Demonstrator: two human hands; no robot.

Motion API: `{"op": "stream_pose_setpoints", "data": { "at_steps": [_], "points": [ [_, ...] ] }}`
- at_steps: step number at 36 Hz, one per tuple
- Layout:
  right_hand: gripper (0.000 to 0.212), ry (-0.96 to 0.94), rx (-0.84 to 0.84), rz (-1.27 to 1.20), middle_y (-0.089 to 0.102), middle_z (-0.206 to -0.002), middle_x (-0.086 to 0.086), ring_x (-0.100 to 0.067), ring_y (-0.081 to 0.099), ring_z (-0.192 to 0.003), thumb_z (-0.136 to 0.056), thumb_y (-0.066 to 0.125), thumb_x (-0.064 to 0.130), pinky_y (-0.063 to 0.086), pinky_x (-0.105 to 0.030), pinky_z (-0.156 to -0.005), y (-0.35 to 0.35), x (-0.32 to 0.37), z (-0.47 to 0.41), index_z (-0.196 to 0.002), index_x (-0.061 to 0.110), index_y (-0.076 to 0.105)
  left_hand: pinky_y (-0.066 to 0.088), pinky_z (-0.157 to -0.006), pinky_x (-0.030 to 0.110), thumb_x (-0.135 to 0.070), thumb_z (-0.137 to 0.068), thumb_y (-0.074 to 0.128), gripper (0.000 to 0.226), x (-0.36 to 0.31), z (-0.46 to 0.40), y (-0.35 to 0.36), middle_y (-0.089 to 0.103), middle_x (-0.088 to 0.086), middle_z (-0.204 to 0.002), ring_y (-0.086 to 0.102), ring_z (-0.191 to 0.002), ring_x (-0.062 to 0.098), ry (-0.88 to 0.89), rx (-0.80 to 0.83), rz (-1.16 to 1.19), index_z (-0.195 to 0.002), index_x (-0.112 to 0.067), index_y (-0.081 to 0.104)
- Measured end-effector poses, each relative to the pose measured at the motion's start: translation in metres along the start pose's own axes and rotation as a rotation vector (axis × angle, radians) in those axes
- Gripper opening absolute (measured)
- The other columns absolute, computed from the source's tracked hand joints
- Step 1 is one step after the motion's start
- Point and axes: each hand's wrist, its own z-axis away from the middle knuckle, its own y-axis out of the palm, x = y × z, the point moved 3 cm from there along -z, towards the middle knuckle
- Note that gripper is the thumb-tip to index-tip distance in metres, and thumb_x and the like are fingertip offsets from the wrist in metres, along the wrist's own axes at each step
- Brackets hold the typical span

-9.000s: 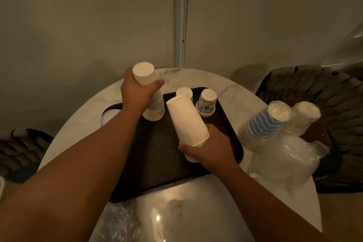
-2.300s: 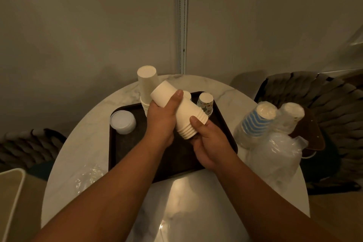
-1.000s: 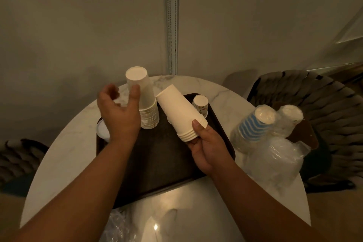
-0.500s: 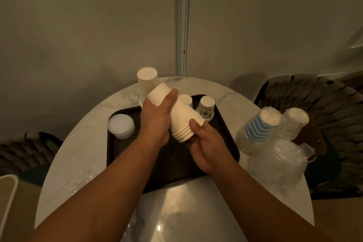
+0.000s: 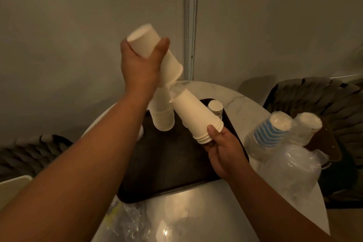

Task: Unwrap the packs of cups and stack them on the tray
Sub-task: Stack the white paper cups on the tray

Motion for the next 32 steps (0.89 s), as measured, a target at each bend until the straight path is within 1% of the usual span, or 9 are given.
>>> {"op": "stream_pose_setpoints", "data": {
  "at_steps": [3,7,15,21,23,25,28,30,32],
  "points": [
    [0.037,0.02,-0.038,-0.022,0.072,-0.11,-0.004,-0.023,0.066,-0.107,-0.076,0.061,0.012,0.058,-0.034,-0.085,-0.005,-0.002,-0.002,-0.113,0.016,0.061,0.049,-0.08,0.015,-0.046,-0.071,0.082,0.067,-0.002,-0.019,-0.002,0.059,-0.012,-0.111,0.059,-0.099,0.005,0.144,0.04,-0.175,-0.123,-0.023,0.046],
    [0.035,0.022,-0.059,-0.053,0.072,-0.109,-0.005,-0.023,0.066,-0.106,-0.076,0.06,0.011,0.057,-0.033,-0.084,-0.01,-0.002,-0.003,-0.111,0.015,0.061,0.045,-0.086,0.022,-0.042,-0.07,0.084,0.078,0.039,-0.018,0.001,0.053,-0.011,-0.116,0.054,-0.107,0.01,0.067,0.115,-0.265,-0.133,-0.022,0.043],
    [0.037,0.025,-0.088,-0.031,0.072,-0.11,-0.003,-0.023,0.066,-0.107,-0.076,0.061,0.014,0.057,-0.033,-0.086,-0.022,-0.002,-0.005,-0.113,0.018,0.06,0.043,-0.093,0.032,-0.034,-0.07,0.086,0.081,0.113,0.005,0.001,0.053,0.002,-0.131,0.05,-0.115,0.017,-0.065,0.198,-0.365,-0.135,-0.017,0.04],
    [0.033,0.03,-0.099,-0.034,0.074,-0.103,-0.001,-0.025,0.063,-0.11,-0.076,0.062,0.012,0.05,-0.039,-0.097,-0.019,-0.002,-0.004,-0.108,0.018,0.062,0.043,-0.1,0.037,-0.039,-0.068,0.086,0.091,0.12,0.008,0.0,0.049,0.002,-0.139,0.048,-0.126,0.022,-0.095,0.212,-0.375,-0.141,-0.019,0.035],
    [0.031,0.033,-0.097,-0.028,0.073,-0.106,-0.002,-0.024,0.064,-0.11,-0.079,0.061,0.01,0.051,-0.038,-0.096,-0.017,-0.001,-0.004,-0.108,0.018,0.062,0.039,-0.106,0.034,-0.045,-0.069,0.084,0.094,0.11,0.014,-0.007,0.044,0.001,-0.143,0.044,-0.13,0.018,-0.04,0.121,-0.33,-0.144,-0.02,0.033],
    [0.029,0.039,-0.092,-0.035,0.073,-0.106,-0.002,-0.024,0.065,-0.107,-0.08,0.061,0.009,0.052,-0.038,-0.094,-0.014,-0.001,-0.004,-0.108,0.018,0.062,0.041,-0.105,0.03,-0.051,-0.075,0.075,0.085,0.094,0.027,-0.016,0.045,0.001,-0.139,0.047,-0.125,0.015,0.069,-0.016,-0.249,-0.141,-0.015,0.036],
    [0.036,0.049,-0.067,-0.065,0.073,-0.107,-0.002,-0.022,0.066,-0.106,-0.074,0.063,0.011,0.056,-0.036,-0.088,-0.006,-0.002,-0.005,-0.109,0.017,0.062,0.05,-0.087,0.025,-0.041,-0.083,0.069,0.061,0.073,0.054,-0.019,0.054,0.002,-0.116,0.059,-0.1,0.011,0.152,-0.089,-0.048,-0.129,-0.008,0.044],
    [0.039,0.059,-0.051,-0.082,0.072,-0.11,-0.004,-0.023,0.066,-0.107,-0.072,0.064,0.011,0.056,-0.035,-0.087,0.001,-0.003,-0.006,-0.111,0.016,0.061,0.048,-0.079,0.015,-0.023,-0.086,0.072,0.05,0.065,0.072,-0.013,0.056,-0.003,-0.105,0.06,-0.085,-0.003,0.036,-0.033,0.093,-0.126,-0.009,0.044],
    [0.041,0.057,-0.009,-0.082,0.07,-0.116,-0.007,-0.024,0.066,-0.108,-0.073,0.064,0.011,0.054,-0.036,-0.092,0.01,-0.004,-0.005,-0.113,0.015,0.061,0.05,-0.079,0.013,-0.016,-0.087,0.072,0.054,0.064,0.091,-0.004,0.059,-0.008,-0.108,0.062,-0.086,-0.009,-0.166,0.073,0.172,-0.131,-0.01,0.042]
  ]
}}
